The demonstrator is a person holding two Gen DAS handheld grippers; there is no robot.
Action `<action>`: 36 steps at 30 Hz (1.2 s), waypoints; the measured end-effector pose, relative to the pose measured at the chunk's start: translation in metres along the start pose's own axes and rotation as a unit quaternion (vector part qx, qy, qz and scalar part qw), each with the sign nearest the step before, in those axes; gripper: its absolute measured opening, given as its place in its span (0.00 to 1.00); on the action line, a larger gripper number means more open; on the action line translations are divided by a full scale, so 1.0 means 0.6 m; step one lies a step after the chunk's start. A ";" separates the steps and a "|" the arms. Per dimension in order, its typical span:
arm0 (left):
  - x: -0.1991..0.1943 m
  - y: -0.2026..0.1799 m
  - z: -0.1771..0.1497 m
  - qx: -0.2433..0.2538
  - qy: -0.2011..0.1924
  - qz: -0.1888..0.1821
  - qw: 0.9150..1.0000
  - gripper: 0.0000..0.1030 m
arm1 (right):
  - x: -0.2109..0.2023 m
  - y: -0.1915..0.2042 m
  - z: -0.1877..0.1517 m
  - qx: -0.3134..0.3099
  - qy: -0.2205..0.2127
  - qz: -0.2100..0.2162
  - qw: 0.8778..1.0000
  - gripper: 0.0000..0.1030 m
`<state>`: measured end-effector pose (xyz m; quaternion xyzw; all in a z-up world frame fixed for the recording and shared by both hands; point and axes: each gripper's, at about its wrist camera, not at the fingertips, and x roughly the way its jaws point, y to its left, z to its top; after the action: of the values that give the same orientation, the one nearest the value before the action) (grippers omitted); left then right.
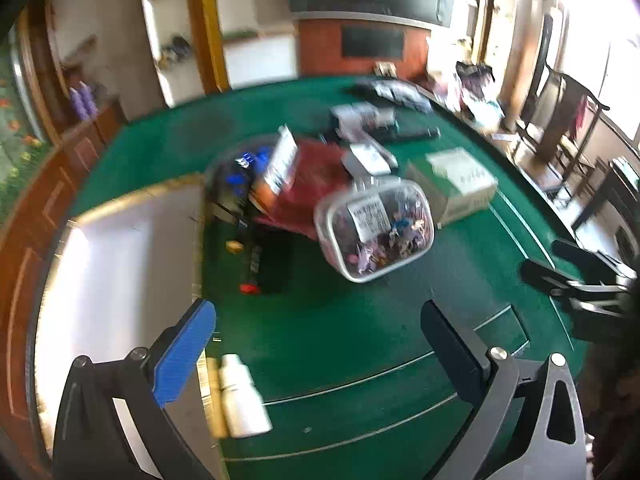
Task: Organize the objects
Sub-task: 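Move the left tool toward the clear cartoon-lid plastic box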
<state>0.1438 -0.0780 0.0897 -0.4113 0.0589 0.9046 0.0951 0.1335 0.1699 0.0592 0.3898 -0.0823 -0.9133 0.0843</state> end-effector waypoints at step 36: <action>0.020 0.029 0.064 -0.242 -0.016 -0.105 0.964 1.00 | -0.198 0.122 -0.069 -0.021 -0.106 0.201 0.974 0.96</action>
<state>0.1038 -0.0865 0.1062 -0.4115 -0.2073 0.8831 0.0881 0.2510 0.1212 0.1296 0.2646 -0.1479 -0.9154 0.2648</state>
